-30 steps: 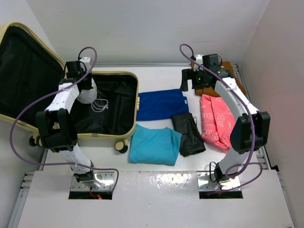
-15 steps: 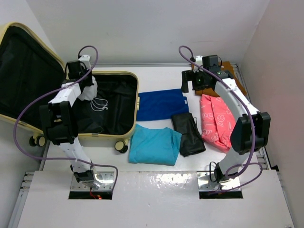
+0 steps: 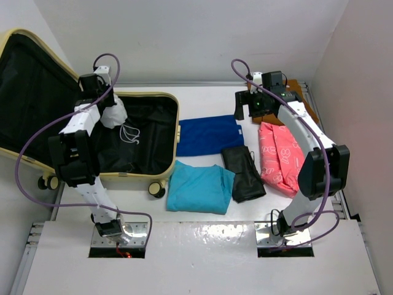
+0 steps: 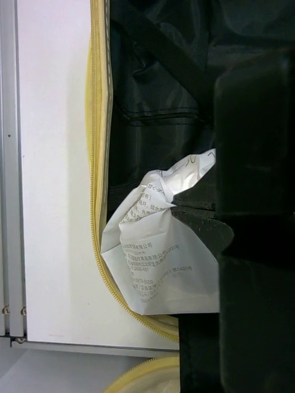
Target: Pack the luggage
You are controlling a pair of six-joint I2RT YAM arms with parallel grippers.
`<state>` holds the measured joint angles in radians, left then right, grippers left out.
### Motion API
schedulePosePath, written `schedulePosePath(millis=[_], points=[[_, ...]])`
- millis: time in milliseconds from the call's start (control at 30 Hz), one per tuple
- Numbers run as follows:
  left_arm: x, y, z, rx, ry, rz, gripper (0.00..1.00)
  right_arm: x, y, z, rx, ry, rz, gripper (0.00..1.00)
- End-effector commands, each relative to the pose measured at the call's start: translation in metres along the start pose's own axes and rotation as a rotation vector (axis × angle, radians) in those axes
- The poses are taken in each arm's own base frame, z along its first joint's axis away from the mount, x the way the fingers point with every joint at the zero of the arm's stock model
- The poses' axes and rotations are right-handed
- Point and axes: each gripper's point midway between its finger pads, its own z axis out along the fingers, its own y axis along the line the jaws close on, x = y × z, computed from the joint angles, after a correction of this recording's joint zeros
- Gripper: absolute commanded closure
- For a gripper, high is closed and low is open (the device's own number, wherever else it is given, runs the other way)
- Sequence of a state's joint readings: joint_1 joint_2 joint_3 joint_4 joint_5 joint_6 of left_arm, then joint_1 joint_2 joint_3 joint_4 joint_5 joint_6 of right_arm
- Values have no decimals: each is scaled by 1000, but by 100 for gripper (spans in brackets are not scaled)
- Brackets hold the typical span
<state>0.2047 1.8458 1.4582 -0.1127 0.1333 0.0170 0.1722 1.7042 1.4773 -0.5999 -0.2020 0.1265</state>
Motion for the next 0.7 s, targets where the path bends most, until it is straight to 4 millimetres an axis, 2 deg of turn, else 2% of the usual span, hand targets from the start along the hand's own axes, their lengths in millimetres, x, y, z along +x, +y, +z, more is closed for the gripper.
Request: schedulePosePath(millis=[0,100,167,233,267,333,367,433,567,600,633,667], points=[[-10,-4,-5,24,-47,11,100,-14,1,-12,-1,-58,-21,0],[13,0,1,2,-7,32,100,-13,1,-12,-1,-56,-18,0],[33,-6,5,17,36,67,100,-12,1,-12,-2,-47,-20,0],[53,-12,6,50,85,68,87,-12,2,-12,-7,-44,-27,0],[68,-14,6,64,114,78,75,-13,1,-13,-4,-46,-30,0],[78,-17,3,77,130,75,65,-14,1,-15,-7,-49,-37,0],[77,-19,-1,86,126,75,56,-15,3,-16,-10,-53,-43,0],[78,-20,-4,86,127,74,49,-13,4,-15,-22,-46,-45,0],[58,-25,-12,111,79,62,37,-15,8,-14,-48,-47,-44,0],[39,-26,-17,116,42,68,35,-16,10,-13,-54,-48,-47,0],[32,-26,-20,115,32,70,35,-17,11,-13,-58,-48,-46,0],[15,-27,-24,123,-4,65,34,-18,10,-15,-55,-52,-44,0]])
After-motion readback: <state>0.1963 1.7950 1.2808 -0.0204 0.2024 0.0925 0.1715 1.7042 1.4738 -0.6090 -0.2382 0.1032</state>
